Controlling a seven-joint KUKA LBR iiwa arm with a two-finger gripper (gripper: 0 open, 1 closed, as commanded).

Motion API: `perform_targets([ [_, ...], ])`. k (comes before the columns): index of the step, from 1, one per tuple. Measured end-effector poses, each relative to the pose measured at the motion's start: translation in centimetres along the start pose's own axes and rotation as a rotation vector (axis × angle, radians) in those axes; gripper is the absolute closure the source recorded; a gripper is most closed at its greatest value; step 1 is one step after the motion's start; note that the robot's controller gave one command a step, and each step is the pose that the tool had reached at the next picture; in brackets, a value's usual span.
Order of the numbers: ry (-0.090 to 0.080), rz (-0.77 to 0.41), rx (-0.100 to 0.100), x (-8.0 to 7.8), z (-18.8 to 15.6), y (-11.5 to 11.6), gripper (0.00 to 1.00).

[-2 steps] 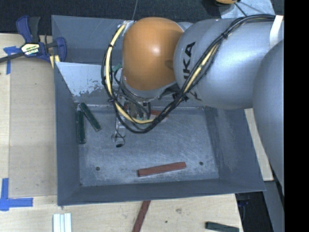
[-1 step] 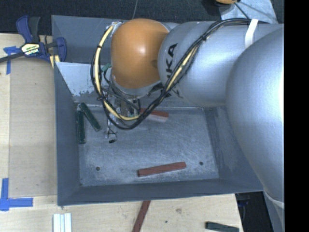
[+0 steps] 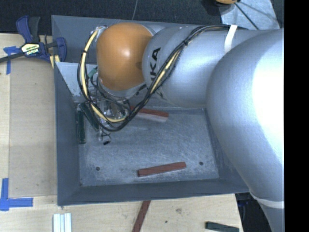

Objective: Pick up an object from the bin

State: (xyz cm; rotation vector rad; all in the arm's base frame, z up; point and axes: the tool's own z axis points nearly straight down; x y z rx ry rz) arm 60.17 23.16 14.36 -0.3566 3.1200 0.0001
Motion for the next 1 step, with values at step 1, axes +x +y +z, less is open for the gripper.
perform_targets([
  [1,-0.002,-0.099,-0.001,-1.44,2.45,-1.08,0.00],
])
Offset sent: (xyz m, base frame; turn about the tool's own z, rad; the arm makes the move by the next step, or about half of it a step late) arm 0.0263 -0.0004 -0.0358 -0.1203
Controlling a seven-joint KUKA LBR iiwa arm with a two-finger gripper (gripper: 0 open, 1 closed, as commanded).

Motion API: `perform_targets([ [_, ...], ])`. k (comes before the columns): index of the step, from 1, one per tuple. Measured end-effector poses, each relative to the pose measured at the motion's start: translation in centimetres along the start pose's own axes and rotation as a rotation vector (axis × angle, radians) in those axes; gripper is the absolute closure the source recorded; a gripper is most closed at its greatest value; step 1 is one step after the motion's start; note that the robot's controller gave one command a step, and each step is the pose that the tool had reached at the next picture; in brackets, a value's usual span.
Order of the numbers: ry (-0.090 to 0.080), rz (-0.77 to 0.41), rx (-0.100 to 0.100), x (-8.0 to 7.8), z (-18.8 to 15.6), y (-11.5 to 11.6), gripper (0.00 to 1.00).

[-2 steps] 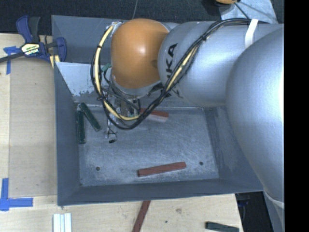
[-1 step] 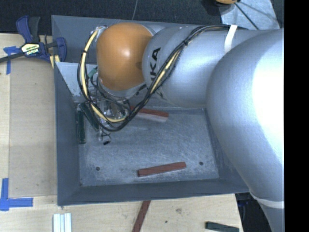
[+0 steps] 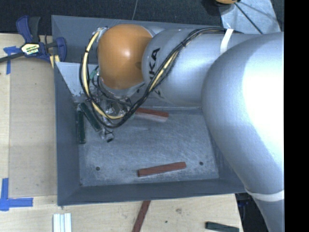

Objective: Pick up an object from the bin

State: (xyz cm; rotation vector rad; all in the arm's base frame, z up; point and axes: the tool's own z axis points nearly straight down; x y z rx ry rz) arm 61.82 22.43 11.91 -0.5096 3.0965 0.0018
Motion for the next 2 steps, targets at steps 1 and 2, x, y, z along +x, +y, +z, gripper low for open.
perform_targets([
  [1,0.000,-0.015,0.001,-0.9,1.0,-0.1,0.00],
  [2,0.002,0.064,0.000,0.9,0.7,-3.4,1.00],
])
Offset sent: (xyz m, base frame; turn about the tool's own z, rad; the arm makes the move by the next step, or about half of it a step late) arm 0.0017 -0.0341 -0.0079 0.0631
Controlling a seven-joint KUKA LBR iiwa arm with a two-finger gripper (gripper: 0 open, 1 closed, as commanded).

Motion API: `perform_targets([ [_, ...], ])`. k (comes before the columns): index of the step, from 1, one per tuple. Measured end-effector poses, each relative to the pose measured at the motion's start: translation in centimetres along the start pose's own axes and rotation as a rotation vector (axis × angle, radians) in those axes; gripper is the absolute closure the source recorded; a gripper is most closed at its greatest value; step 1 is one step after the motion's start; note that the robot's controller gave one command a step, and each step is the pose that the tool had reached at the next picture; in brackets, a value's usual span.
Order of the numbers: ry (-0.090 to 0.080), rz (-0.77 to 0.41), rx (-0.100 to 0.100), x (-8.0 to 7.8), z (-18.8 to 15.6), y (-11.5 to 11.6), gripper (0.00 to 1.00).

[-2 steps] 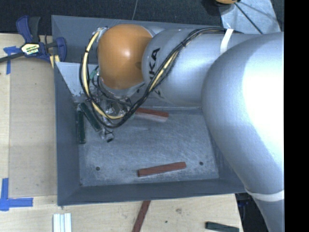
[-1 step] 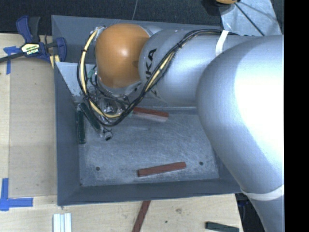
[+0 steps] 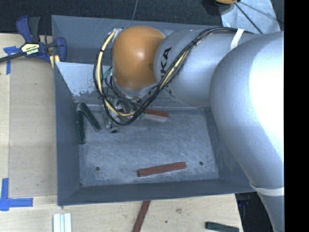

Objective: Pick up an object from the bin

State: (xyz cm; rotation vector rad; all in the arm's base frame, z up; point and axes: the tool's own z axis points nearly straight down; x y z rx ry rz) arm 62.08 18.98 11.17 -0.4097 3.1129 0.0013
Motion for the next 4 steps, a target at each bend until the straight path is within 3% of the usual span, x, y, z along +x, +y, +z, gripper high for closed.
perform_targets([
  [1,0.000,0.001,0.000,0.0,0.0,0.0,0.00],
  [2,0.000,0.001,0.000,0.0,0.0,0.0,0.00],
  [4,-0.004,-0.194,0.000,-1.0,2.9,3.1,0.00],
])
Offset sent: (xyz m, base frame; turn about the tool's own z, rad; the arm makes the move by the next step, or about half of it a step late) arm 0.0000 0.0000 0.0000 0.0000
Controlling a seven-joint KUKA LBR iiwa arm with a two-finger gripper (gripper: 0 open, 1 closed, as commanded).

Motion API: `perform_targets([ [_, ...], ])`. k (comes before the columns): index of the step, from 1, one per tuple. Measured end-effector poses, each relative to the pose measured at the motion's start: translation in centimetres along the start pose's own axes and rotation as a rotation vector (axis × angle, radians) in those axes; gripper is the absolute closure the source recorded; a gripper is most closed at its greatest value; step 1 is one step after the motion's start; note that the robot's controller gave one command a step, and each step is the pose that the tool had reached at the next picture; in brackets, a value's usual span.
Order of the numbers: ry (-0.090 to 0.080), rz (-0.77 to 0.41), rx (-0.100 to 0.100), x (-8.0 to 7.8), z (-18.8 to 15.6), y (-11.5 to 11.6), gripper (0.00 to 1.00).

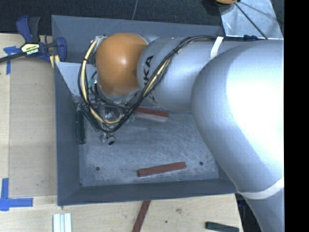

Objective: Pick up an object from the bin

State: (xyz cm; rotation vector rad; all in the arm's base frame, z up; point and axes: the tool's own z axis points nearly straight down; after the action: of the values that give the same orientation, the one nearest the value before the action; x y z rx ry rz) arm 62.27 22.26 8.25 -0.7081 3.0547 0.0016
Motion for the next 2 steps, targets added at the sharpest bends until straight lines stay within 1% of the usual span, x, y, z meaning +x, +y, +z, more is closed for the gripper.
perform_targets([
  [1,-0.002,-0.115,0.001,-0.49,0.15,0.73,0.00],
  [2,-0.009,-0.256,0.004,-0.98,0.01,1.25,0.00],
])
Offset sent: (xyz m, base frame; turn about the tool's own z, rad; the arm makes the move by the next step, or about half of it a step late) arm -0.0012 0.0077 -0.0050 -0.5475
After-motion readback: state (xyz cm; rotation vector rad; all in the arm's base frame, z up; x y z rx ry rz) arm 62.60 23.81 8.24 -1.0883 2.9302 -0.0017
